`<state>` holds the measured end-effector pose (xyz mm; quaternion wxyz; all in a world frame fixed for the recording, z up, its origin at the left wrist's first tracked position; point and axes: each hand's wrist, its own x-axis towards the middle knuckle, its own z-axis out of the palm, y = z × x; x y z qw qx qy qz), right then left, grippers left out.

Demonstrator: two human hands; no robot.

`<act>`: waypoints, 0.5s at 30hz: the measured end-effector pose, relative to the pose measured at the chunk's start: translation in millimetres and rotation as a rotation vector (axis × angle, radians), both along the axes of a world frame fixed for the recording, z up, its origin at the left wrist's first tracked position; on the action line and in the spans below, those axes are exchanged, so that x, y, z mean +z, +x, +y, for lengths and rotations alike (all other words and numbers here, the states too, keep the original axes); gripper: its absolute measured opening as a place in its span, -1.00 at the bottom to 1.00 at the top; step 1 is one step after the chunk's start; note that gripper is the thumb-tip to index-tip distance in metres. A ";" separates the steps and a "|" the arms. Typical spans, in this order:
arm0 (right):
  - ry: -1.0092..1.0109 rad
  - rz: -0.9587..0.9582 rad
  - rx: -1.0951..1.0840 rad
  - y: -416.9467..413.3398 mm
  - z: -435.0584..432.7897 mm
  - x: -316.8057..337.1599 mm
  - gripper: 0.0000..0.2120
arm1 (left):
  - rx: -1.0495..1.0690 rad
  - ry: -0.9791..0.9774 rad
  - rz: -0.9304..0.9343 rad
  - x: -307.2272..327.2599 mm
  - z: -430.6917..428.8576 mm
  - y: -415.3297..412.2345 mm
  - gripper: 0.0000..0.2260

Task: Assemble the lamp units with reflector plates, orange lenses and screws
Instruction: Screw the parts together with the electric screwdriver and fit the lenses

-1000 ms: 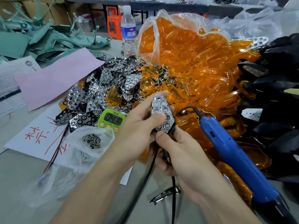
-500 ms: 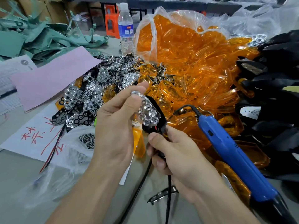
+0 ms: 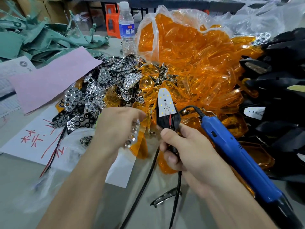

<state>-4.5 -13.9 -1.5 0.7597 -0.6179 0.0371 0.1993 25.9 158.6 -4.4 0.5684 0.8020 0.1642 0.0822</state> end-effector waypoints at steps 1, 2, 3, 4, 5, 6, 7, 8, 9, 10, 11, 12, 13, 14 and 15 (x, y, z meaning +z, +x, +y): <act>-0.004 -0.001 -0.003 0.7 -2.2 0.9 -0.91 | -0.024 0.216 -0.035 -2.7 -4.1 -0.3 -0.83; -0.016 -0.008 -0.003 1.4 -4.1 1.6 -0.91 | -0.014 0.363 -0.102 -2.9 -7.5 -2.1 -0.84; -0.034 -0.015 0.004 2.1 -6.2 1.7 -0.91 | -0.006 0.426 -0.178 -2.4 -9.5 -3.3 -0.83; -0.055 -0.025 0.015 2.3 -7.2 1.0 -0.92 | -0.017 0.354 -0.254 -2.6 -10.0 -4.1 -0.78; -0.076 -0.040 0.031 2.2 -7.8 0.5 -0.94 | -0.070 0.138 -0.306 -2.0 -11.1 -4.9 -0.72; -0.090 -0.059 0.052 1.9 -7.2 0.5 -0.95 | -0.157 -0.125 -0.312 -1.4 -13.3 -5.1 -0.69; -0.104 -0.082 0.079 1.7 -6.2 -0.3 -0.90 | -0.235 -0.319 -0.281 0.6 -16.6 -5.5 -0.69; -0.117 -0.107 0.109 1.2 -4.9 -0.8 -0.83 | -0.288 -0.402 -0.255 1.9 -19.9 -5.6 -0.71; -0.129 -0.134 0.137 0.3 -3.4 -0.4 -0.79 | -0.313 -0.435 -0.242 2.5 -22.9 -6.4 -0.75; -0.126 -0.157 0.165 -0.2 -1.9 0.2 -0.79 | -0.313 -0.462 -0.241 3.3 -24.4 -6.7 -0.79; -0.103 -0.168 0.194 -1.2 -1.1 1.3 -0.80 | -0.301 -0.506 -0.249 4.9 -24.3 -6.7 -0.81; -0.075 -0.162 0.210 -0.8 -2.0 1.0 -0.73 | -0.280 -0.561 -0.259 6.1 -22.2 -5.8 -0.81; -0.046 -0.145 0.215 0.4 -3.8 0.5 -0.64 | -0.255 -0.617 -0.266 7.4 -18.8 -4.8 -0.81; -0.038 -0.126 0.213 2.1 -5.6 0.1 -0.58 | -0.225 -0.660 -0.270 8.0 -14.9 -4.1 -0.80; -0.055 -0.107 0.204 3.6 -7.6 -0.3 -0.57 | -0.195 -0.680 -0.277 8.6 -10.9 -3.4 -0.80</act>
